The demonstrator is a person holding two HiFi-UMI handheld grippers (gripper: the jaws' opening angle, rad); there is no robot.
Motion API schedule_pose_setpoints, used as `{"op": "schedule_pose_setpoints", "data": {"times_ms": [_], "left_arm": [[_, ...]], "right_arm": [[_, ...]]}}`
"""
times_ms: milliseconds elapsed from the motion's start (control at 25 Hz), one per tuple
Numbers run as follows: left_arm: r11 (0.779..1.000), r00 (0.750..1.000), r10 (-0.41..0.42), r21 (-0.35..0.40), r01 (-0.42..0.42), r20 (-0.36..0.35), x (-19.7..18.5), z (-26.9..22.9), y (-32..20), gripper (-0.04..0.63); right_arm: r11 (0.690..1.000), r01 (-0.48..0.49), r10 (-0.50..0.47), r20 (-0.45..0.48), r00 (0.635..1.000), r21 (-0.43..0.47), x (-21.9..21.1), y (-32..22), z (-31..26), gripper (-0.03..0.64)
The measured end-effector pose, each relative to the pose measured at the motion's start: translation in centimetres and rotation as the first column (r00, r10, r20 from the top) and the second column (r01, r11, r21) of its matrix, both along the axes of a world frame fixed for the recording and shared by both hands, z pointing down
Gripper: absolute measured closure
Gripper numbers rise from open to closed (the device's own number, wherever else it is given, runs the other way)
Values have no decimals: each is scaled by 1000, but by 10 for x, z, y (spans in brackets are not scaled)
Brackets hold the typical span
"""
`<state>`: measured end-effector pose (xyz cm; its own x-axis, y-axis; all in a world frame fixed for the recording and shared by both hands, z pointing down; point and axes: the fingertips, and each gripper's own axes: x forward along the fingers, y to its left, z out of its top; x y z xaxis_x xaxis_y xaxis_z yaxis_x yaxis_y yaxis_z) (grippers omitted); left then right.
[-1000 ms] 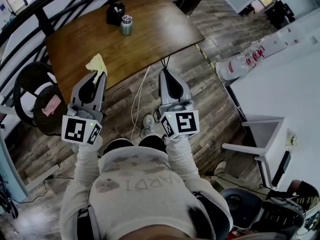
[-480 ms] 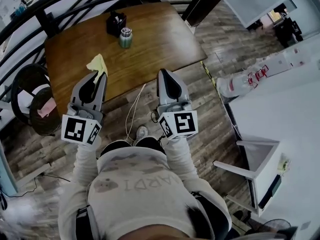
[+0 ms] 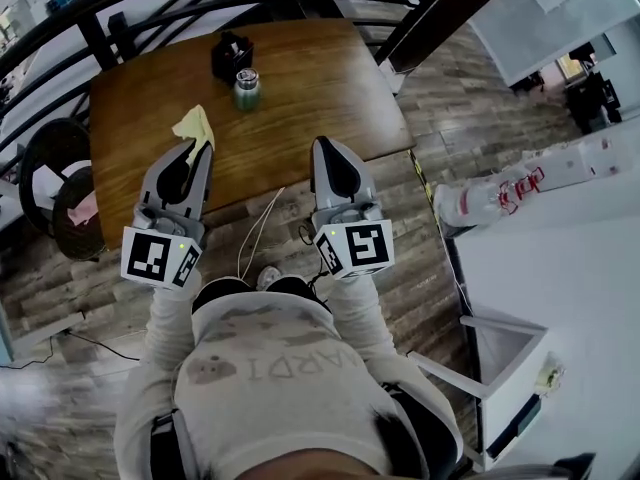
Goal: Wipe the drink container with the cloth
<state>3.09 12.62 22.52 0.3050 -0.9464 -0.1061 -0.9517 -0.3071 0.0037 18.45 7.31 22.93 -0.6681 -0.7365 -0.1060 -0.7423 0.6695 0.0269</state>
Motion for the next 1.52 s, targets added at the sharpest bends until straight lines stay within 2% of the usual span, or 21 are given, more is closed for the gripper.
{"op": "schedule_pose_setpoints", "data": {"times_ms": [320, 560, 800, 1240, 1520], "left_arm": [[998, 998, -57, -7, 57, 2, 24, 6, -24, 563], [997, 997, -72, -26, 72, -1, 15, 12, -38, 563], [999, 999, -33, -39, 32, -2, -1, 16, -64, 563], [995, 997, 75, -62, -74, 7, -53, 24, -127, 563], [980, 989, 148, -133, -145, 16, -77, 50, -165, 563]], "right_arm": [[998, 63, -63, 14, 998, -14, 14, -39, 9, 606], [996, 86, -86, 12, 996, -31, 3, -53, 17, 606], [997, 55, -54, 16, 998, -47, -16, -74, 20, 606], [995, -29, 31, 19, 999, -96, -67, -121, 30, 606], [986, -72, 71, -12, 997, -149, -98, -149, 50, 606]]}}
